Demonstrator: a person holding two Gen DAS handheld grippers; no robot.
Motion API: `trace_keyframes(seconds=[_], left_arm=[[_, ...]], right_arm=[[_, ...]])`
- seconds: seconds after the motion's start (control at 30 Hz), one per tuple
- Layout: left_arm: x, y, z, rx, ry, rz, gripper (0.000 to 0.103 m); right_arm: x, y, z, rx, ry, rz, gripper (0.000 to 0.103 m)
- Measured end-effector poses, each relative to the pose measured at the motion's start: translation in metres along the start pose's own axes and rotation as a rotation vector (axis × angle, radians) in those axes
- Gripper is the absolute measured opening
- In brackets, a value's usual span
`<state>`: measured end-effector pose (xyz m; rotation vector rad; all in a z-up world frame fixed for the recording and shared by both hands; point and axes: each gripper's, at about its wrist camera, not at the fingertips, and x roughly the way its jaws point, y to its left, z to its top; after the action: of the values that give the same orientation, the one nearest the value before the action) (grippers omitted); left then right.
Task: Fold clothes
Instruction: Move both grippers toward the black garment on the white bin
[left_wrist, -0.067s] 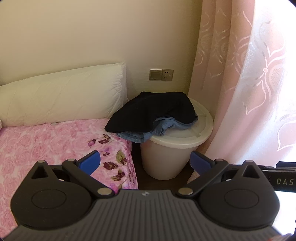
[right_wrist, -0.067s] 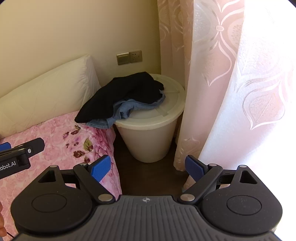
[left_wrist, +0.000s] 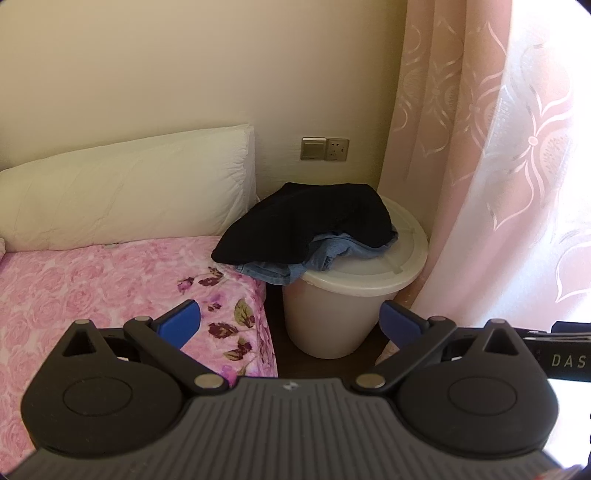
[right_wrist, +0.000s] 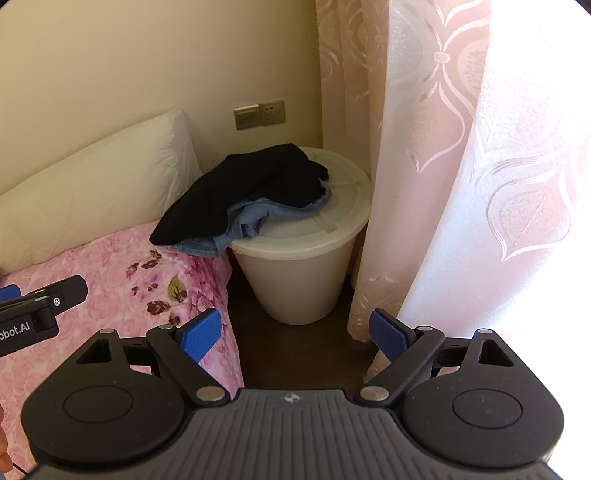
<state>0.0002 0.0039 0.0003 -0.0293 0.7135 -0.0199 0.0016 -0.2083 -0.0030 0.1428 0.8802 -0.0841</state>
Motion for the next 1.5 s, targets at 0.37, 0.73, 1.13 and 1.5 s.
trace_keyframes(seconds=[0.37,0.73,1.13,1.5], left_arm=[[0.007,0.02,-0.001,-0.019,0.005,0.0,0.102],[0.021,0.029,0.007,-0.046,0.017,-0.011,0.102],[0.037,0.035,0.017,-0.049,0.029,-0.03,0.102],[0.05,0.039,0.024,-0.054,0.046,-0.043,0.102]], right_arm=[[0.004,0.02,0.001,-0.009,0.005,0.003,0.09],[0.025,0.046,0.011,-0.028,-0.011,-0.019,0.09],[0.036,0.052,0.027,-0.033,-0.01,-0.034,0.09],[0.046,0.05,0.039,-0.031,0.005,-0.049,0.09]])
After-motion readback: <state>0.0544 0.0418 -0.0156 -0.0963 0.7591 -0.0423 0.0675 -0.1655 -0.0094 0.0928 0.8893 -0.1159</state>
